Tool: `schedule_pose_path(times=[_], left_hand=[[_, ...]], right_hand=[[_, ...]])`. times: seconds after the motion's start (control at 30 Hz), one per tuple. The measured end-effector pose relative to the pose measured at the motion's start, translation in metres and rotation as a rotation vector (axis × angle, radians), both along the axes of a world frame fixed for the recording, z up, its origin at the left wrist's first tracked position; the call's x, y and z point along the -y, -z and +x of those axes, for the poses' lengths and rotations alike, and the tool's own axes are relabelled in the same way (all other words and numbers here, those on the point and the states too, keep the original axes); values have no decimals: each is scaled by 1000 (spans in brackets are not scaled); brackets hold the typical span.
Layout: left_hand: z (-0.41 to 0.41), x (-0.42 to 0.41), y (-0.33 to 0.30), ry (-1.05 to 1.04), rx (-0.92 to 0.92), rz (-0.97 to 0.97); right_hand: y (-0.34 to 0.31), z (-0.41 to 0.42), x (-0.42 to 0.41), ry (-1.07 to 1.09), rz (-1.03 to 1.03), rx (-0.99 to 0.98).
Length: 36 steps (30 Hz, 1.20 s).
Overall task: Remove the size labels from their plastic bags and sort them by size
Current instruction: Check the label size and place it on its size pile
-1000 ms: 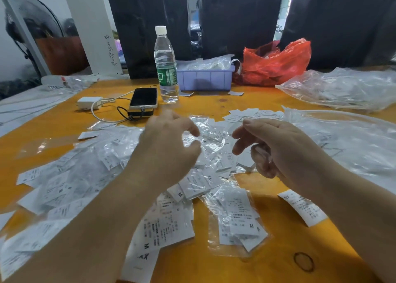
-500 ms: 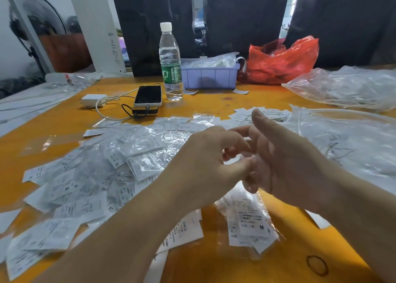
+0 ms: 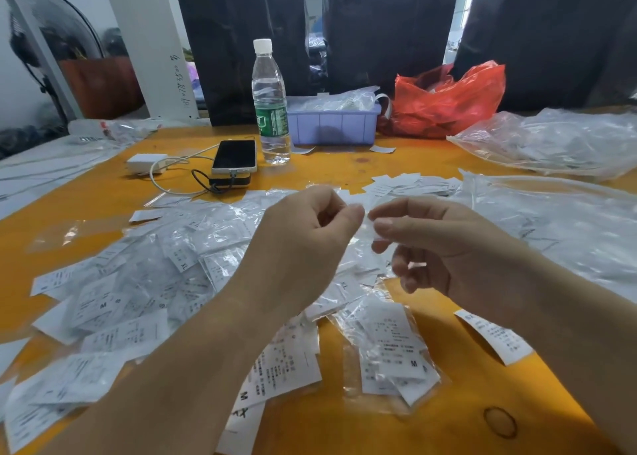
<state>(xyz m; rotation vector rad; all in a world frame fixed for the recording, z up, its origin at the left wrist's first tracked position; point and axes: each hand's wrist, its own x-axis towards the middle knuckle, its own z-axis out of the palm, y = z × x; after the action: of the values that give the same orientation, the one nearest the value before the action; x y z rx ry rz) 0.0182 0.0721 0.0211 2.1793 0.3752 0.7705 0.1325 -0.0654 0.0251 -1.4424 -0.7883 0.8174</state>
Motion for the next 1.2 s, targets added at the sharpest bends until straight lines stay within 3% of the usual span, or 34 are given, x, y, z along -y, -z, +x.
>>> schedule_pose_path(times=[0.23,0.37,0.5,0.6,0.83,1.2], left_hand=[[2,-1,2,-39,53,-19],[4,-1,3,55,59,-168],[4,0,5,105,82,-250],[3,-3,3,79,116,-269],[5,-1,5,88,65,-177],[5,0,8,94,37,-107]], right_hand=[[7,-3,-1,68,-27,348],[10,0,-3,104,-24,456],[11,1,-1,113,-145,530],[15,5,-1,220,-299,813],[24,12,-5,183,-565,1033],[27,11,-10,209,-385,1205]])
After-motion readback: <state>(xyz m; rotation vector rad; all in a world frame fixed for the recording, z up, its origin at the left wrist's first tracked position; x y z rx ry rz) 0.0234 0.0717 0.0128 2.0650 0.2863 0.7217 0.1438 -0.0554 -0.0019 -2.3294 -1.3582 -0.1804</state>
